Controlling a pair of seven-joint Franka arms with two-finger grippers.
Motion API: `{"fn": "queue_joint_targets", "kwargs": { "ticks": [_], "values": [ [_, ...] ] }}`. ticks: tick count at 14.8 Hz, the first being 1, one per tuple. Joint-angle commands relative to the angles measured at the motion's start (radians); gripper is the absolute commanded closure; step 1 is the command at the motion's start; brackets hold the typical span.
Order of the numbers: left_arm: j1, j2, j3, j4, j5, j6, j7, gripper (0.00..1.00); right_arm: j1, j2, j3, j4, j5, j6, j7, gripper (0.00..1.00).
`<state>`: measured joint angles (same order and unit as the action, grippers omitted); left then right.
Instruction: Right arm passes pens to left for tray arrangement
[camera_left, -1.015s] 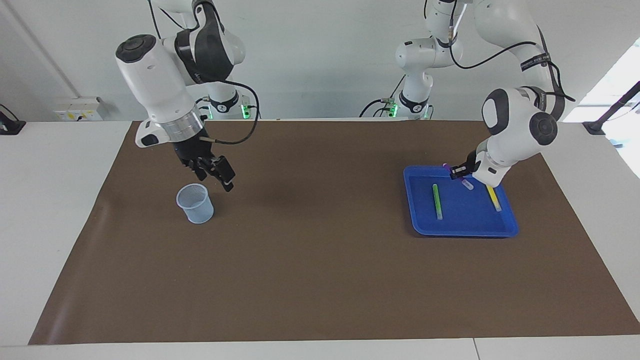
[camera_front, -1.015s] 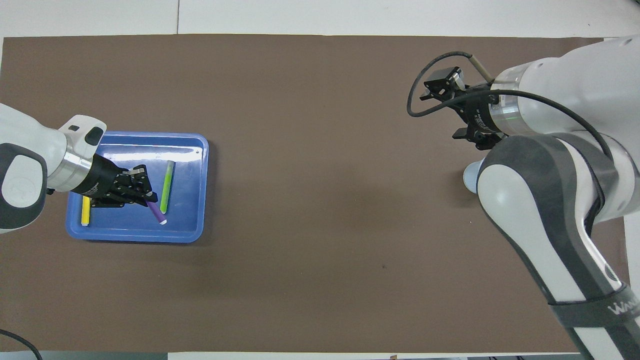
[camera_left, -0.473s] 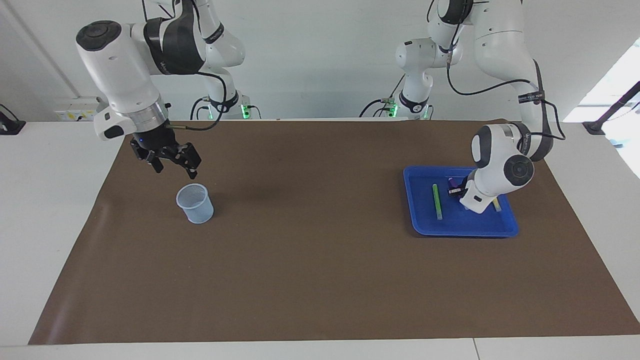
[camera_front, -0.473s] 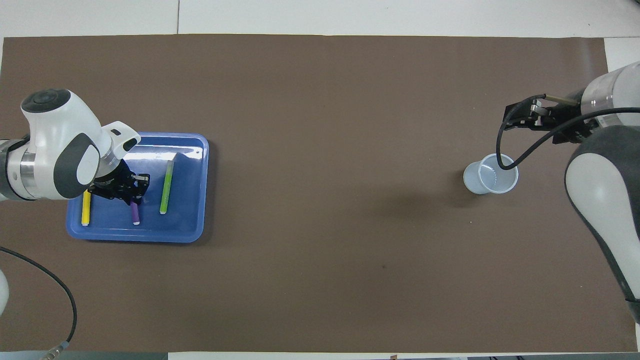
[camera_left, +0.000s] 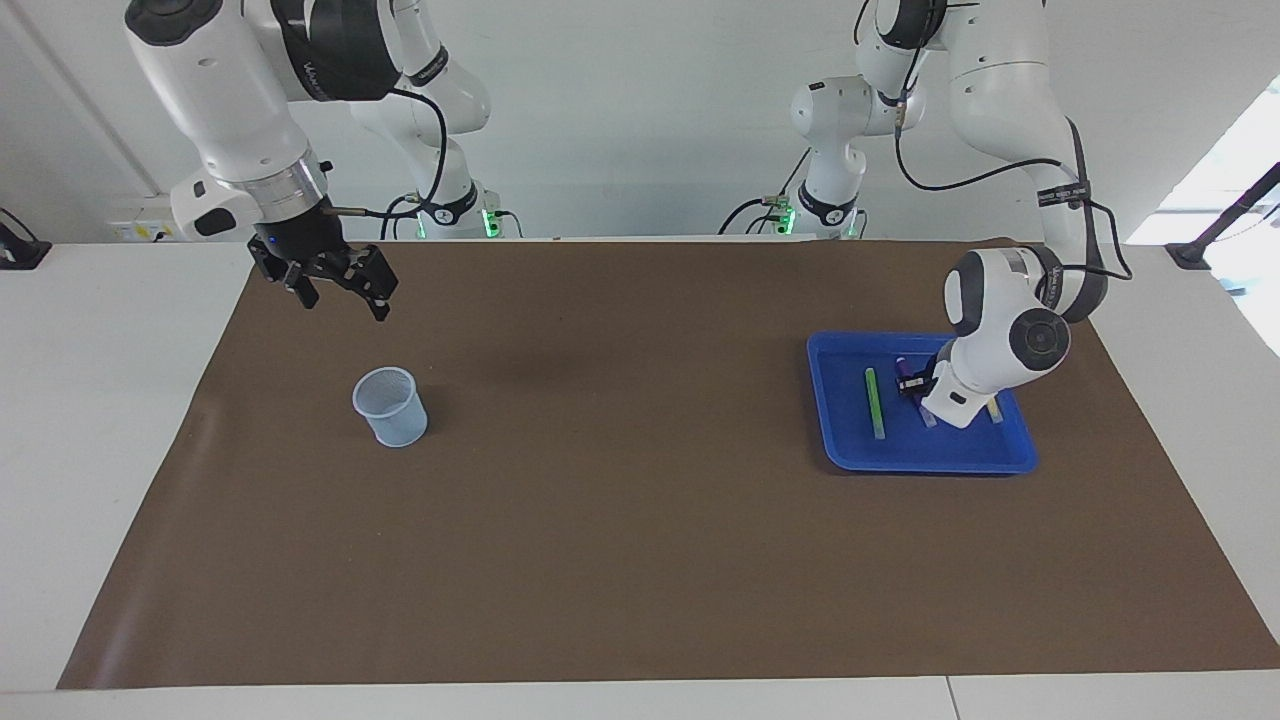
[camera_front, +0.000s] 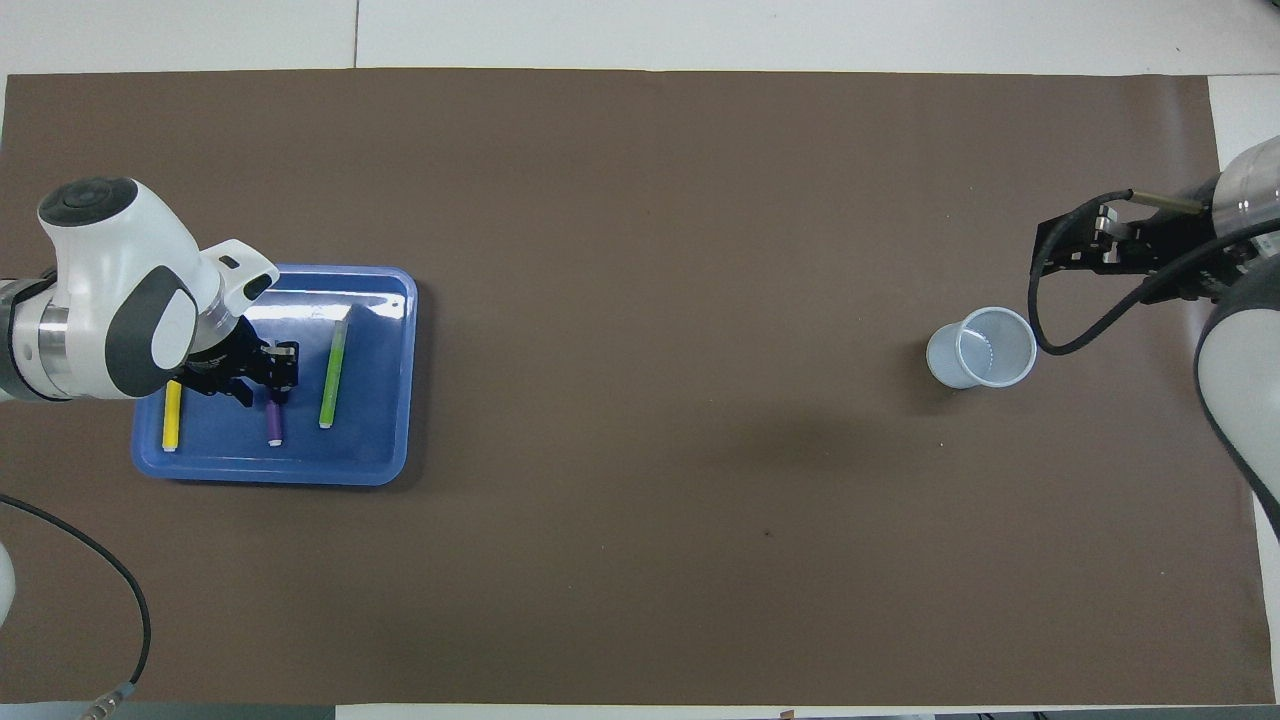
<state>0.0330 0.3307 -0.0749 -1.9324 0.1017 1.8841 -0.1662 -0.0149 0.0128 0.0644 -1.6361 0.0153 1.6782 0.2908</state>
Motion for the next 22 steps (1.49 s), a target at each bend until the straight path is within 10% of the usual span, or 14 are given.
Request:
{"fn": "queue_joint_targets", "kwargs": {
  "ticks": [1,22],
  "values": [
    [-0.001,0.024,0.000,0.024,0.012,0.017,0.013,0.00,-0.002,-0.022,0.005,0.005,-0.025,-0.034,-0.039,0.00],
    [0.179,-0.085,-0.003,-0.059,-0.076,0.148,0.266,0.00,0.053,-0.076,-0.081,0.028,-0.063,-0.163,-0.165,0.00]
  ]
}}
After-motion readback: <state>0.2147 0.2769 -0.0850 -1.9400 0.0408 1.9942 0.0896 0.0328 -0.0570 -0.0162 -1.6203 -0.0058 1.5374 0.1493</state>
